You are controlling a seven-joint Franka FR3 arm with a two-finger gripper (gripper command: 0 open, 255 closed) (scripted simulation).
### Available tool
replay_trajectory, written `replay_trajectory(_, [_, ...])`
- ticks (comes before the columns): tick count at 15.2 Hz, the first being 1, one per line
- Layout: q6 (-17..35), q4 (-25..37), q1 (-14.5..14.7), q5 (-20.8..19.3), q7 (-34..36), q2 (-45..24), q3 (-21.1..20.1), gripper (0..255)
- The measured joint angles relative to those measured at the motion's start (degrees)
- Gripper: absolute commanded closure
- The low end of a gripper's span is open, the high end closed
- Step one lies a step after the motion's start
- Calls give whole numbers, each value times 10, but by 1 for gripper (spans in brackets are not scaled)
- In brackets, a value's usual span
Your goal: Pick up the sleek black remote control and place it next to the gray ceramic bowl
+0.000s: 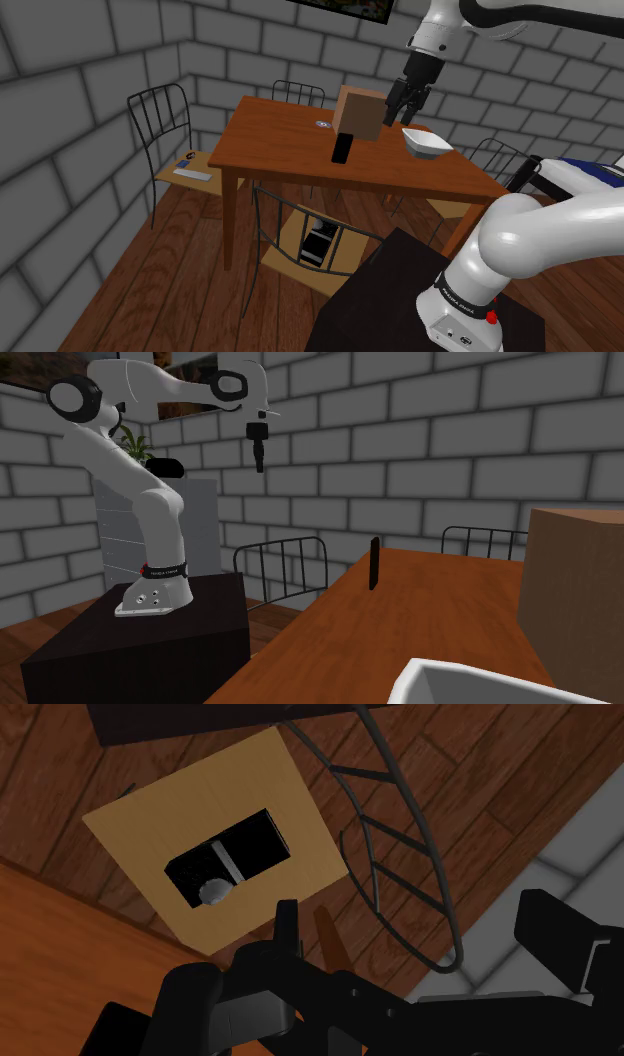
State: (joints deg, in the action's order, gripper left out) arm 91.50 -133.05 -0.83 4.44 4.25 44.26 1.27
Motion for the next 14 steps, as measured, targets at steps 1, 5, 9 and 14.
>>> replay_trajectory(1, [0,0,0,0,0,0,0,0])
replay_trajectory(5, [41,7,-11,-12,-7,-50,13,0])
replay_trajectory(9, [89,20,-25,-26,-17,-113,31,0])
replay_trajectory(14, [146,54,-39,-37,-25,-205,52,0])
